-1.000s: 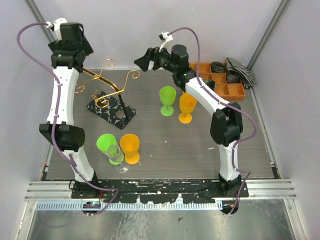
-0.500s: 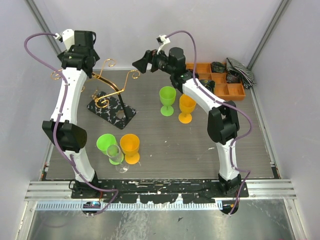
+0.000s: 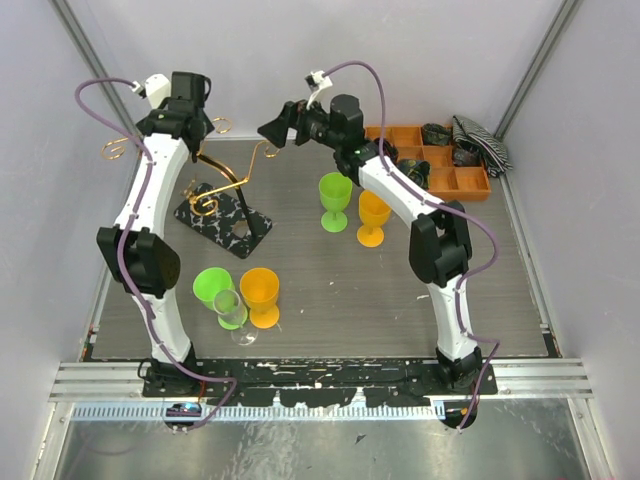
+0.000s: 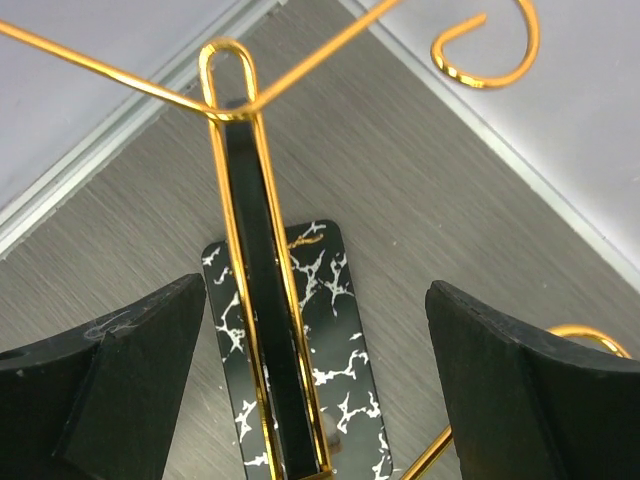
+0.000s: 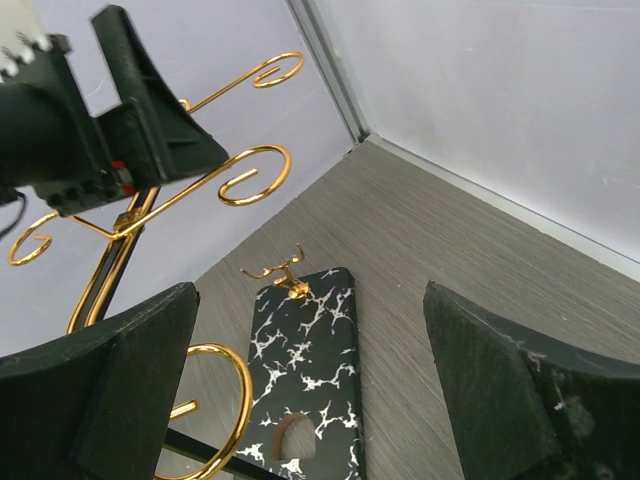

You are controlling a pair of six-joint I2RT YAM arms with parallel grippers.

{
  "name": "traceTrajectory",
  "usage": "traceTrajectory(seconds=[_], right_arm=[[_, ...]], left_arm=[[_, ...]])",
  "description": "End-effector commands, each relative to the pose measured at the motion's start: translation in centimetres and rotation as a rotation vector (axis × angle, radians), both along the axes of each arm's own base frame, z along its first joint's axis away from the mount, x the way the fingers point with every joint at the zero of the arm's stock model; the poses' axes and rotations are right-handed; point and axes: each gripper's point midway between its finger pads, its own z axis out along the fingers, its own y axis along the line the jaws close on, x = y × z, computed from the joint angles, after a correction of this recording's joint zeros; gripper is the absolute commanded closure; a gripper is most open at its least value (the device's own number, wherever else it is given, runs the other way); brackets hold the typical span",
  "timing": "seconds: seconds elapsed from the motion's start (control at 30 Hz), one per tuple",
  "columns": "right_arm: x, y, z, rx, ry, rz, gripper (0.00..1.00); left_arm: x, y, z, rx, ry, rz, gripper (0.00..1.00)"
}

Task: Place the wine glass upside down on the wine glass rack

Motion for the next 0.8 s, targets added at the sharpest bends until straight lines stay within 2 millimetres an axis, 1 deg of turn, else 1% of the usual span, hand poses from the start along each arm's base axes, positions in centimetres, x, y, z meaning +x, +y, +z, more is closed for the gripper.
traceTrajectory(seconds=[0.0, 0.17, 0.3, 0.47, 0.6, 0.77], right_arm=[[-1.6, 1.0, 3.4, 0.040, -0.051, 0.051, 0.00], [-2.2, 1.2, 3.6, 0.032, -0.045, 0.073, 0.00], [-2.7, 1.5, 3.5, 0.030, -0.022, 0.086, 0.00], [-3.4, 1.7, 3.2, 0.003, -0.012, 0.096, 0.00], [-3.8, 1.5, 3.4, -0.015, -0.007, 0.099, 0.00], [-4.9, 0.9, 3.4, -0.066, 0.004, 0.102, 0.00]], left_arm=[[0.7, -0.7, -1.6, -0.005, 0.007, 0.010, 0.02], [0.8, -1.1, -2.0, -0.012, 0.013, -0.009, 0.02], [0.9, -1.8, -3.2, -0.038, 0.018, -0.045, 0.02], [0.1, -2.3, -4.6, -0.053, 0.050, -0.044, 0.02], [-0.5, -2.7, -5.2, -0.079, 0.058, -0.052, 0.02], [-1.4, -4.3, -5.5, -0.101, 0.077, -0.110, 0.02]])
